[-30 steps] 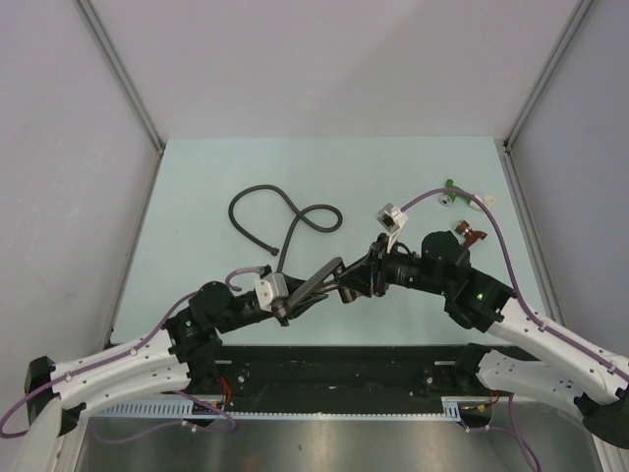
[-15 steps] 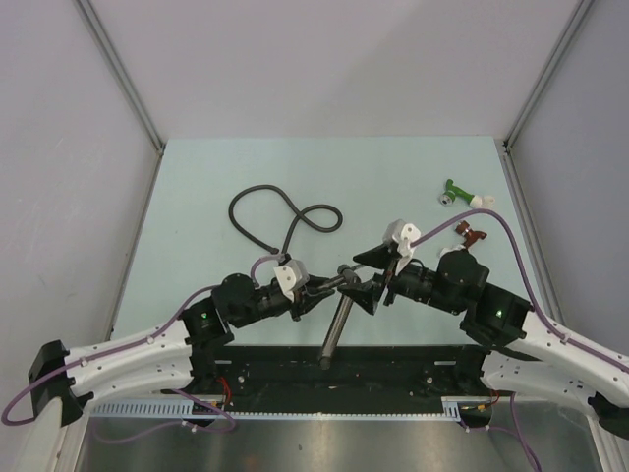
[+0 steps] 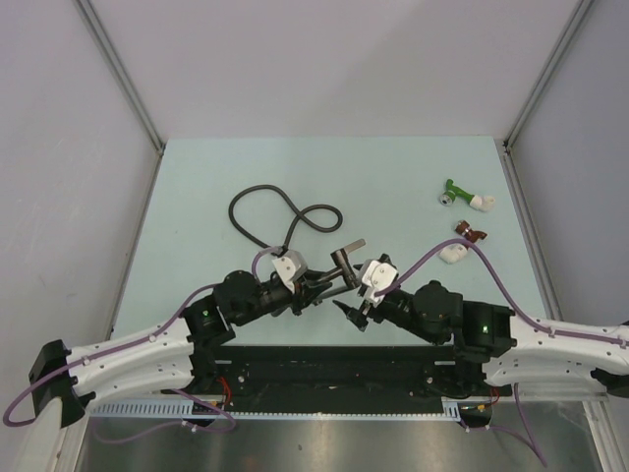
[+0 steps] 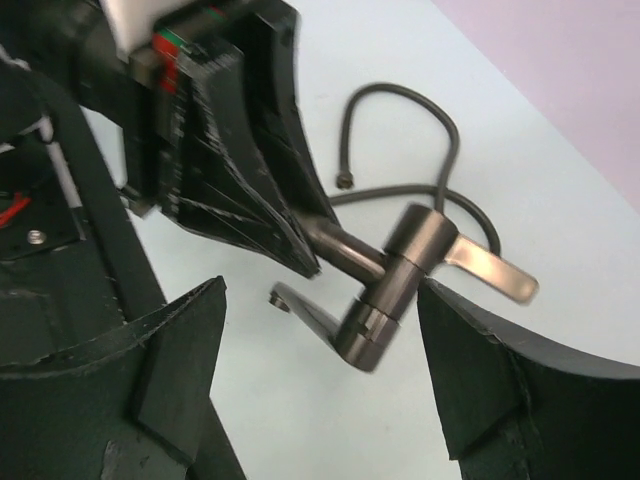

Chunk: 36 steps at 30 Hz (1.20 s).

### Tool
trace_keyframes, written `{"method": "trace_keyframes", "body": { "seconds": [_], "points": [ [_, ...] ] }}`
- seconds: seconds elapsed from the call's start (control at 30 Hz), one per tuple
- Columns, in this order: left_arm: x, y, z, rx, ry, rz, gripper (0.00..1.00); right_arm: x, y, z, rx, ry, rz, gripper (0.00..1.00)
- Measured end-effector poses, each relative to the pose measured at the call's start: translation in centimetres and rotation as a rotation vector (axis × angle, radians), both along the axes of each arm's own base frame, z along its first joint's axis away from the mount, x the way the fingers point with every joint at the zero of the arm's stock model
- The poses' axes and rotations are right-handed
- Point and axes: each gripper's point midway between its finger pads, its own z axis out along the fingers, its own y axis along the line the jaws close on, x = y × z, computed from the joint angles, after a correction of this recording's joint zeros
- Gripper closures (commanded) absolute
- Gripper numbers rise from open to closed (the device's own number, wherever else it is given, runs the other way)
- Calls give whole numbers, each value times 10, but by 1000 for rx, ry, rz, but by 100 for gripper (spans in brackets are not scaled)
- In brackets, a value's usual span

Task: Install the water faucets

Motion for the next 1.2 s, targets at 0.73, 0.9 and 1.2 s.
{"method": "trace_keyframes", "body": {
  "seconds": [0.73, 0.9, 1.2],
  "points": [
    [-16, 6, 35, -132, -98, -72, 100, 41, -14, -5, 337, 493, -51, 34],
    [-21, 3, 40, -152, -130, -107, 100, 41, 1, -1, 400, 598, 4, 67],
    [-17, 4, 41, -132, -203, -107, 62, 45, 7, 5, 447, 669, 57, 100]
  ]
}}
